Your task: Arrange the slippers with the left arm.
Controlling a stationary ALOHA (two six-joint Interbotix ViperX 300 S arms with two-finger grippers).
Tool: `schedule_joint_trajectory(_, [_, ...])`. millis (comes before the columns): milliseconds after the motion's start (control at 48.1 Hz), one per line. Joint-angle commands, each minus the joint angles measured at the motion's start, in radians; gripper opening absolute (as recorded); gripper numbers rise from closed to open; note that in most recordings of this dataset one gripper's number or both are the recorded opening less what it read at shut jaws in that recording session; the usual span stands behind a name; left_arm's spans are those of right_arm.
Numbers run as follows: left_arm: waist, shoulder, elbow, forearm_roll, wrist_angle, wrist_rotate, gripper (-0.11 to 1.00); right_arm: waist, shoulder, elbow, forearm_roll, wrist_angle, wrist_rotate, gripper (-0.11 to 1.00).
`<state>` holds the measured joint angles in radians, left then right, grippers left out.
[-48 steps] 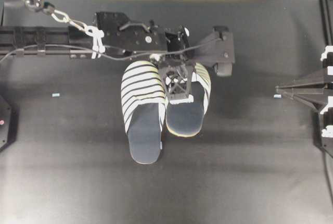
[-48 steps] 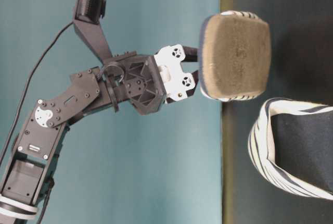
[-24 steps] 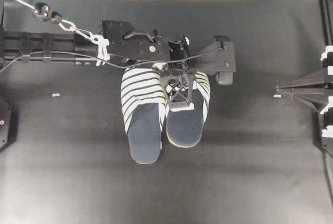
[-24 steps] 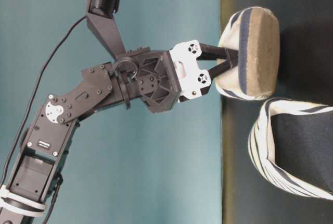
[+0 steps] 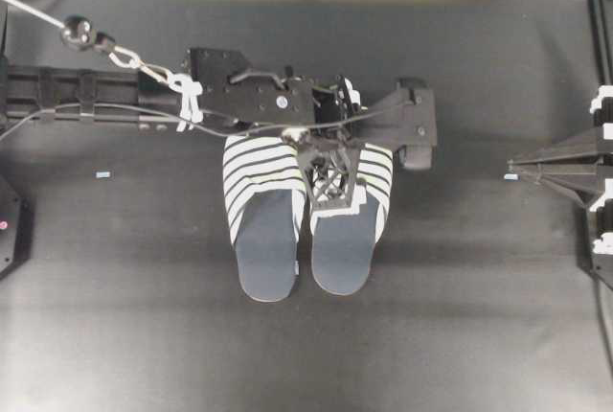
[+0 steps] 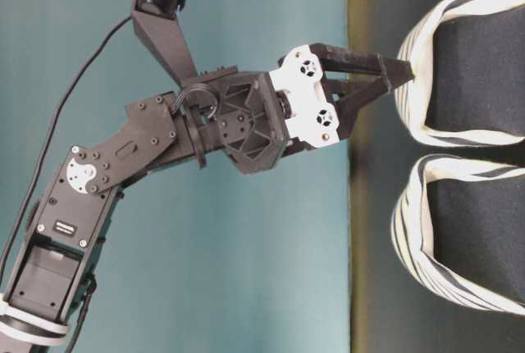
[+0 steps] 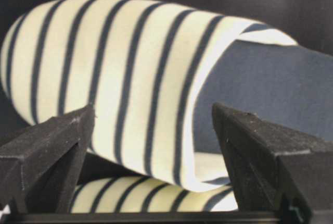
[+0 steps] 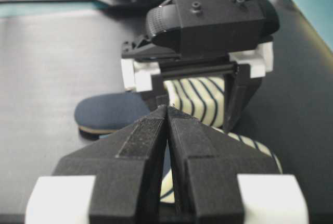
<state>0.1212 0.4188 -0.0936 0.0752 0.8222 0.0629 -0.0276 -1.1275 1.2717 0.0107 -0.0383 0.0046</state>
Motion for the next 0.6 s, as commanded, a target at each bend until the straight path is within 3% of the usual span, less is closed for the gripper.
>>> schedule_joint_trajectory(0, [-0.011,-0.012,0.002,-0.003,-0.005,0.005,0.86,0.009,0.006,-0.006,0.002,-0.009,-0.005,0.01])
schedule_joint_trajectory(312, [-0.049,-0.109,0.026,-0.003,-0.044,0.021,0.86,0.02,0.005,-0.006,0.002,-0.005,-0.005,0.01])
schedule_joint_trajectory(582, [-0.072,-0.333,0.261,-0.003,-0.281,0.038,0.86,0.023,0.002,-0.006,0.002,-0.005,-0.005,0.01])
